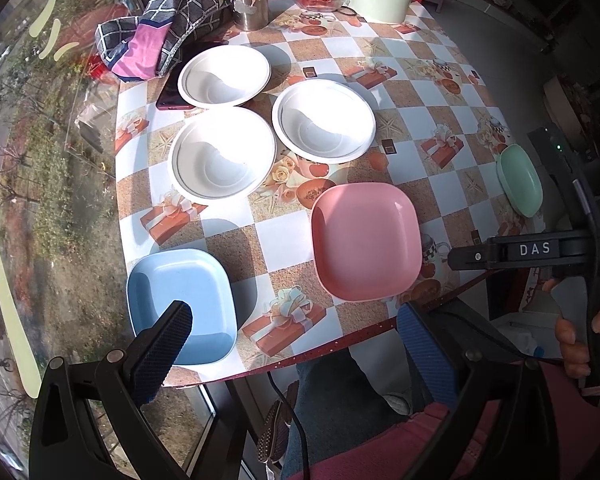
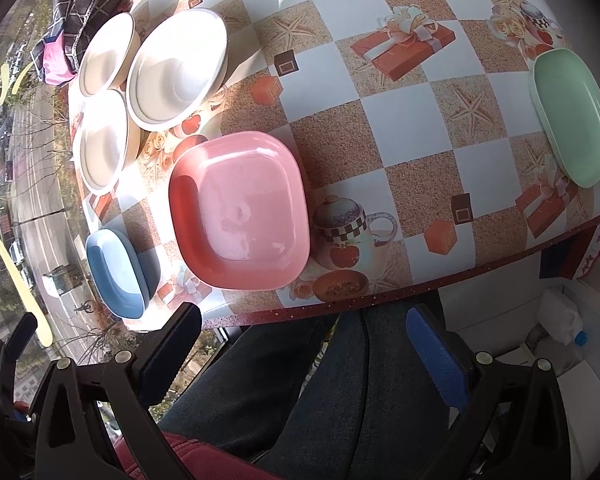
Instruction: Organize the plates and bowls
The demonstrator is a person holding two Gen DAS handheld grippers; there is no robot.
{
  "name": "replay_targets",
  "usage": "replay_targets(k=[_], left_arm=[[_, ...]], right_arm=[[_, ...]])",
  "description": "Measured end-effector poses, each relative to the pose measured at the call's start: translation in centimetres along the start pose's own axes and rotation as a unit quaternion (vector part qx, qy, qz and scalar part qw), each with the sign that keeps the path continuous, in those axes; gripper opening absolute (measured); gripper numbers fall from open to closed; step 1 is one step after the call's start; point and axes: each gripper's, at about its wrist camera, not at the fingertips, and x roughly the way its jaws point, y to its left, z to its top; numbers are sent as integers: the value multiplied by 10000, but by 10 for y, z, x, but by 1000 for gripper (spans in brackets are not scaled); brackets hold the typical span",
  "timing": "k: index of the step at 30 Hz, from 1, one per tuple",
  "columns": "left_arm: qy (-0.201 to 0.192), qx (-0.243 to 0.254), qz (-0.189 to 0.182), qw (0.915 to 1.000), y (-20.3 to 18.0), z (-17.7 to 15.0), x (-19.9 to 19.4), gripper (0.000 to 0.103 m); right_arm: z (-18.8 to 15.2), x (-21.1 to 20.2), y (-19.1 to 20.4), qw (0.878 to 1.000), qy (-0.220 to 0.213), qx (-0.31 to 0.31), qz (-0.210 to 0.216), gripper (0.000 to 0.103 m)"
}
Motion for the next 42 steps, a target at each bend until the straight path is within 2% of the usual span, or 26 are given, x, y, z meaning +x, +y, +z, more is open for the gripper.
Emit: replay_targets(k=[5,16,24,30,36,42], left_arm=[[-99,-31,-1,9999,2,0,2,102],[46,119,81,9999,-6,0,6,102],[17,93,1,10000,-5,1,11,102],[-182,73,-92,9998,-4,3,12,102],[-18,15,-87,10000,4,9,34,102],[280,-1,-143,9995,-8,20,76,102]], right_arm=[[0,-3,-4,10000,-50,69,1,103],[-3,2,-14,9995,133,241,150,103],[-4,8,-12,9994,301,164,-30,103],[-3,0,-11,9998,2,41,-201,103],[-1,12,-18,9987,304,287,-279,103],[11,26,-7,9980,1,-72,-634,103]])
